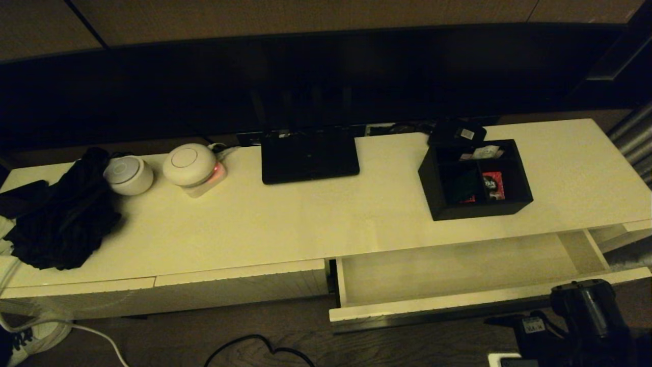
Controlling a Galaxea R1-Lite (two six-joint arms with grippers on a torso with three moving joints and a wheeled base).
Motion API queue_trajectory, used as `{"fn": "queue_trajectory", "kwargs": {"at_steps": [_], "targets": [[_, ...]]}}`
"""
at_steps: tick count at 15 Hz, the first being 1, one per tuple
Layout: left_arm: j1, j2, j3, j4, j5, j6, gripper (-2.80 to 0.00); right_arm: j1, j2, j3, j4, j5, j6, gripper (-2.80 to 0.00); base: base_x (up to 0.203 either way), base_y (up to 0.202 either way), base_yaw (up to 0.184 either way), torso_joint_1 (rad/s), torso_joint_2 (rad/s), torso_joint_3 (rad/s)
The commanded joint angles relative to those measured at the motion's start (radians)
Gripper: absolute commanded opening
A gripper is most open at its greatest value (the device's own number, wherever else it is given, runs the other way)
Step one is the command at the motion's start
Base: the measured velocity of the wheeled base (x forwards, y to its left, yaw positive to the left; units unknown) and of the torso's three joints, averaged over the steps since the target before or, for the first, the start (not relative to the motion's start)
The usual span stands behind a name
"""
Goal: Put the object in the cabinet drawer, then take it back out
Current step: Open the drawer
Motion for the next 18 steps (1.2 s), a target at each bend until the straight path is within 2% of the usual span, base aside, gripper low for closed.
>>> {"fn": "queue_trajectory", "kwargs": {"at_steps": [1,4,7,9,11,16,18], "targets": [[0.0,0.0,0.003,0.0,0.001,0.0,-2.8,-0.001,-0.202,-0.016,0.142,0.0,-0.006,-2.8,0.0,0.0,0.0,0.0,0.0,0.0],[0.0,0.0,0.003,0.0,0.001,0.0,-2.8,-0.004,-0.41,-0.095,0.453,0.0,0.039,-2.8,0.0,0.0,0.0,0.0,0.0,0.0],[0.0,0.0,0.003,0.0,0.001,0.0,-2.8,-0.004,-0.601,-0.219,0.847,0.0,0.178,-2.8,0.0,0.0,0.0,0.0,0.0,0.0],[0.0,0.0,0.003,0.0,0.001,0.0,-2.8,-0.004,-0.673,-0.317,1.049,0.0,0.384,-2.8,0.0,0.0,0.0,0.0,0.0,0.0],[0.0,0.0,0.003,0.0,0.001,0.0,-2.8,-0.003,-0.691,-0.381,1.144,0.0,0.63,-2.8,0.0,0.0,0.0,0.0,0.0,0.0],[0.0,0.0,0.003,0.0,0.0,0.0,-2.8,0.022,-0.561,-0.537,1.187,-0.003,1.224,-2.8,0.0,0.0,0.0,0.0,0.0,0.0],[0.0,0.0,0.003,0.0,0.0,0.0,-2.8,0.049,-0.462,-0.611,1.186,-0.015,1.412,-2.8,0.0,0.0,0.0,0.0,0.0,0.0]]}}
